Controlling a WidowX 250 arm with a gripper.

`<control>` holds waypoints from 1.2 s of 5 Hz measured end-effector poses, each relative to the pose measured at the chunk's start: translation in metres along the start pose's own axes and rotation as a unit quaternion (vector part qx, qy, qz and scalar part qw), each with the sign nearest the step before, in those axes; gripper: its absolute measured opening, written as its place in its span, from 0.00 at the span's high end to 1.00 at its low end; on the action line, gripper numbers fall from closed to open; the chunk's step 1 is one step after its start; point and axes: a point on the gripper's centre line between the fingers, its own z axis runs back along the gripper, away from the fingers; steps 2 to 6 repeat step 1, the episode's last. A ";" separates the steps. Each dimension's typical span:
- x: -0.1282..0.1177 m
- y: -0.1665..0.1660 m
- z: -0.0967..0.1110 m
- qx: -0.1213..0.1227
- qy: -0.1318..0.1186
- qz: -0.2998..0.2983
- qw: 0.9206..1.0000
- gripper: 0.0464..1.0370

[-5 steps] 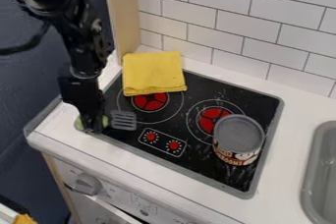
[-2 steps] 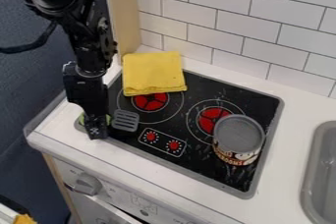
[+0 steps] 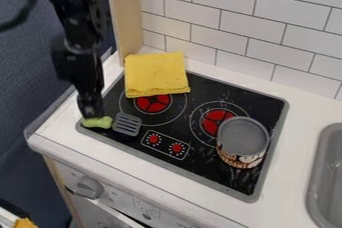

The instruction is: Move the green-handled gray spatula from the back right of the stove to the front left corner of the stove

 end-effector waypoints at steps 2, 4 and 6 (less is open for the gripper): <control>-0.008 -0.006 0.029 -0.031 0.014 -0.010 0.999 0.04; -0.008 -0.006 0.029 -0.031 0.014 -0.010 0.999 0.04; -0.008 -0.006 0.029 -0.031 0.014 -0.010 0.999 0.04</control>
